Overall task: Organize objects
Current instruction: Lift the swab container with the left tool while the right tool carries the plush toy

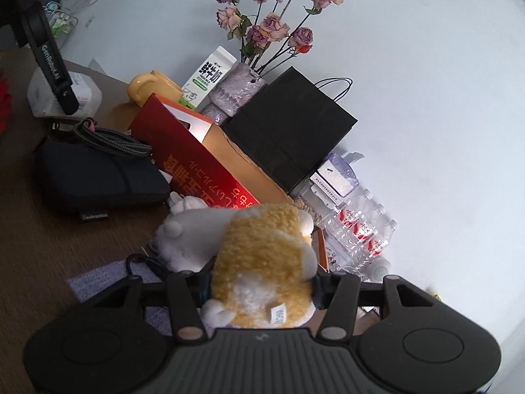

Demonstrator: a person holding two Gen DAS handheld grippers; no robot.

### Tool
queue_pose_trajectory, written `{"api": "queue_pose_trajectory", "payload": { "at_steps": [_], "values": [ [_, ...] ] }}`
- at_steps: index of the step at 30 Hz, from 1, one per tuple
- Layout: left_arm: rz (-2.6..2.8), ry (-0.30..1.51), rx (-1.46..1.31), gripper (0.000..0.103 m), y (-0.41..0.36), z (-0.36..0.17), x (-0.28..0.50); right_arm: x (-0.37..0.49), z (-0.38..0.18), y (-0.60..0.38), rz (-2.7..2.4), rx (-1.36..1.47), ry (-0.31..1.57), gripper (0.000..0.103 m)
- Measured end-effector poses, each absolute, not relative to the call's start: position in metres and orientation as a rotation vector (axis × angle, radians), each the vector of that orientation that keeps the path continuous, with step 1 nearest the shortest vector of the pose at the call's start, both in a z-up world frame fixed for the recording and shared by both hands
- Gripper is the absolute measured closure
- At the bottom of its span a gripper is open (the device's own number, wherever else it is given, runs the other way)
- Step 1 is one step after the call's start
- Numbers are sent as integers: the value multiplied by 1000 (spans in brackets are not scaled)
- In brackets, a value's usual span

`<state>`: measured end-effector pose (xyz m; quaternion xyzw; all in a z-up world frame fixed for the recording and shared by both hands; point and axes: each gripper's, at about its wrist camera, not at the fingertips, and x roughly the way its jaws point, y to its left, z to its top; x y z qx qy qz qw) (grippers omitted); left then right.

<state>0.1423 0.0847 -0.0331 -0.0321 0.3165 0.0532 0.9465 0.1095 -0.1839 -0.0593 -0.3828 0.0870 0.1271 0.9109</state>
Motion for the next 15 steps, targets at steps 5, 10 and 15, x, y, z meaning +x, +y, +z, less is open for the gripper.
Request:
{"api": "queue_pose_trajectory", "payload": {
  "at_steps": [5, 10, 15],
  "values": [
    [99, 596, -70, 37, 83, -25, 138, 114, -51, -187, 252, -734, 182, 51],
    [83, 515, -56, 37, 75, -5, 135, 121, -35, -193, 261, -649, 186, 51],
    [54, 455, -45, 37, 61, 17, 143, 135, -16, -198, 292, -534, 199, 51]
  ]
}}
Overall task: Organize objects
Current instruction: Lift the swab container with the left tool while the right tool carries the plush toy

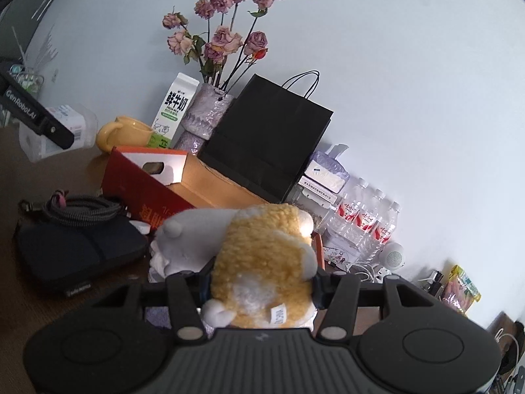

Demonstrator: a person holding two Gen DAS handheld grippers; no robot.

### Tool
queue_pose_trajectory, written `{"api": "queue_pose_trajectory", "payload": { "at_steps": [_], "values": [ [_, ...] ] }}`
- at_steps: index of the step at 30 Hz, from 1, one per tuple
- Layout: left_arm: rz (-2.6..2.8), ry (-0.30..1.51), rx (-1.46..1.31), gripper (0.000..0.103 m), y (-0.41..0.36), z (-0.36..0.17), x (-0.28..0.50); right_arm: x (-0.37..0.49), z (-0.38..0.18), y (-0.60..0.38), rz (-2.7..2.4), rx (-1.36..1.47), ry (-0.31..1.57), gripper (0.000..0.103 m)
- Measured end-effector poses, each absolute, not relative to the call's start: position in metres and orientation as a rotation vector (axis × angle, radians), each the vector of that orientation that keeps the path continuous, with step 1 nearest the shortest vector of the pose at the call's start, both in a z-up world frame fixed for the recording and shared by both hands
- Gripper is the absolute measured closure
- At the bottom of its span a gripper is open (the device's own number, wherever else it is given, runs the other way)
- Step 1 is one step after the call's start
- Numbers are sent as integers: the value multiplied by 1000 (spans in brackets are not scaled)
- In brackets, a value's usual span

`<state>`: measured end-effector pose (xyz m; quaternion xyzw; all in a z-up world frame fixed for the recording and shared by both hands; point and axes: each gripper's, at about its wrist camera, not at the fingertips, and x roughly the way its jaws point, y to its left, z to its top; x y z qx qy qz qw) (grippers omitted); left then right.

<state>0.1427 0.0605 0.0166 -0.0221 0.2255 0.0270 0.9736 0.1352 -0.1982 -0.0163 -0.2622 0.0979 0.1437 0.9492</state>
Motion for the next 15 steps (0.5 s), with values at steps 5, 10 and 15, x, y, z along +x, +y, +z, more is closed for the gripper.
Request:
{"api": "queue_pose_trajectory", "payload": {
  "at_steps": [5, 10, 15],
  "values": [
    [15, 420, -39, 37, 43, 31, 158, 154, -1, -200, 315, -441, 206, 51],
    [-15, 405, -41, 37, 29, 38, 175, 173, 8, -199, 320, -384, 214, 51],
    [-29, 391, -42, 37, 20, 45, 194, 190, 15, -197, 336, -347, 222, 51]
  ]
}}
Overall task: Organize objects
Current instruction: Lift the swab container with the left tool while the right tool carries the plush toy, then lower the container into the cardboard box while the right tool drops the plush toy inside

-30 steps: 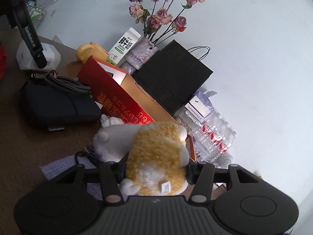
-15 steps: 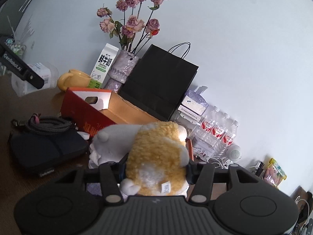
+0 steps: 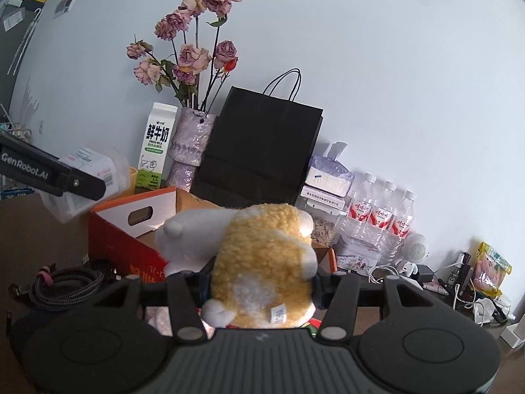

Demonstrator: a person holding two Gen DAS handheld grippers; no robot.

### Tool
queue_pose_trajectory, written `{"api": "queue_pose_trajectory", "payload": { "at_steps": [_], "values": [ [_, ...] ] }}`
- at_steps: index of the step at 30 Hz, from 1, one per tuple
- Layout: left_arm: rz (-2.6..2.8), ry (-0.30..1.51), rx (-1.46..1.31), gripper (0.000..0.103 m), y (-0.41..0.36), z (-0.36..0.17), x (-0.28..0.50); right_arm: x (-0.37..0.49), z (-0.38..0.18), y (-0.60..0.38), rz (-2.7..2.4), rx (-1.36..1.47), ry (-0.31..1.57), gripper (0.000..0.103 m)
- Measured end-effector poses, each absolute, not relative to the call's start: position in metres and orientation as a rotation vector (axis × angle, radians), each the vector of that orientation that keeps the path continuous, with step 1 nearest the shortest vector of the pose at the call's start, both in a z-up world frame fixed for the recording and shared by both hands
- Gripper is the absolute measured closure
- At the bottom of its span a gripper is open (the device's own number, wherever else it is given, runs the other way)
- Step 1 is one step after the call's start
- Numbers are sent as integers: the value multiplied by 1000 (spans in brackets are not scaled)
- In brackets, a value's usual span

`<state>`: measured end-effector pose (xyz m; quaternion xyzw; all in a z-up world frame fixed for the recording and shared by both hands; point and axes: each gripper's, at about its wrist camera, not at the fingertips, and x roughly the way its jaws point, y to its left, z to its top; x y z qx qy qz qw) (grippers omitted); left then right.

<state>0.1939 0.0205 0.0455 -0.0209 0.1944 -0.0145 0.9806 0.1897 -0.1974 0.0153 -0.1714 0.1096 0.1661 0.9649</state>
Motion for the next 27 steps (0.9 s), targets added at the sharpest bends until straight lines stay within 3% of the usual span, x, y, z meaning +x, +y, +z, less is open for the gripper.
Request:
{"api": "queue_pose_trajectory", "payload": {
  "at_steps": [11, 24, 26, 27],
  "values": [
    [-49, 407, -60, 37, 9, 53, 261, 262, 25, -192, 376, -232, 298, 51],
    [-31, 510, -66, 37, 5, 26, 318, 325, -4, -194, 405, -117, 451, 51],
    [-40, 514, -59, 36, 4, 24, 319, 327, -6, -195, 399, -113, 459, 49],
    [-49, 515, -58, 30, 3, 23, 318, 328, -6, -196, 394, -113, 460, 45]
  ]
}}
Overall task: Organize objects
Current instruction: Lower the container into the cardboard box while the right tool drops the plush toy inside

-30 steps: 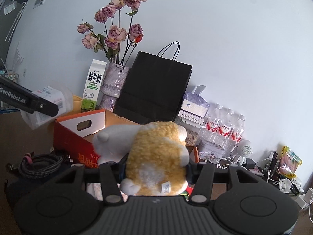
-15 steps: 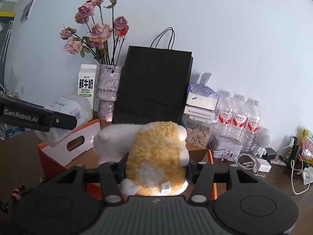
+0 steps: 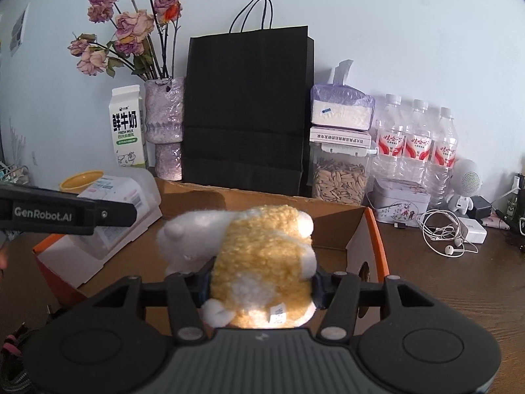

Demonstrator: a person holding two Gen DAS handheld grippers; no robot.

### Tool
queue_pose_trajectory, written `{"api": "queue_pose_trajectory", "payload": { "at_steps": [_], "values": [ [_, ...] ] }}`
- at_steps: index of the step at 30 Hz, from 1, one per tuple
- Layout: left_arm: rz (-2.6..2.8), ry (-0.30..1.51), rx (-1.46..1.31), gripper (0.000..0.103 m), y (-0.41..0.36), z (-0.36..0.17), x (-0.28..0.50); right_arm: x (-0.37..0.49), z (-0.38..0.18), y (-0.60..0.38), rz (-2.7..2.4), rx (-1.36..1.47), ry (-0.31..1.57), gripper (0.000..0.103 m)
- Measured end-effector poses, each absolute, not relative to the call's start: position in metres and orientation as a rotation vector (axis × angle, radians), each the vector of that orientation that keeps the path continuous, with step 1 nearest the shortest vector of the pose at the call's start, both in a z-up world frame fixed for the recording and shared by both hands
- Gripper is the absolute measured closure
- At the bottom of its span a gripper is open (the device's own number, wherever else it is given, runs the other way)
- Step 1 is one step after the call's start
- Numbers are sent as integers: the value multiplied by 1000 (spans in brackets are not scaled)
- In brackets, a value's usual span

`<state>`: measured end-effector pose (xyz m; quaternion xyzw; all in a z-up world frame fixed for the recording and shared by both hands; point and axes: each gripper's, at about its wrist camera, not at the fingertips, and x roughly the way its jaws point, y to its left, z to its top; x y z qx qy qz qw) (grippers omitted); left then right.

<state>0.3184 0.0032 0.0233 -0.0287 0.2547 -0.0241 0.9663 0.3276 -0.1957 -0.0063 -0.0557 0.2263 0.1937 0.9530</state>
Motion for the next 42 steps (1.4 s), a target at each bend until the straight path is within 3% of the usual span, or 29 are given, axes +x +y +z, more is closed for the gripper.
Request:
{"api": "queue_pose_trajectory", "payload": {
  "at_steps": [1, 2, 3, 23, 42],
  "values": [
    [-56, 510, -62, 4, 3, 23, 317, 328, -6, -196, 386, -116, 464, 20],
    [-48, 499, -66, 0, 2, 24, 316, 328, -6, -196, 376, -118, 466, 1],
    [-33, 484, -65, 0, 2, 25, 314, 327, -5, -197, 368, -120, 454, 0],
    [-7, 498, -71, 0, 6, 35, 311, 315, 3, -196, 377, -130, 435, 0],
    [14, 447, -24, 0, 8, 71, 216, 222, 38, -221, 378, -130, 362, 0]
  ]
}}
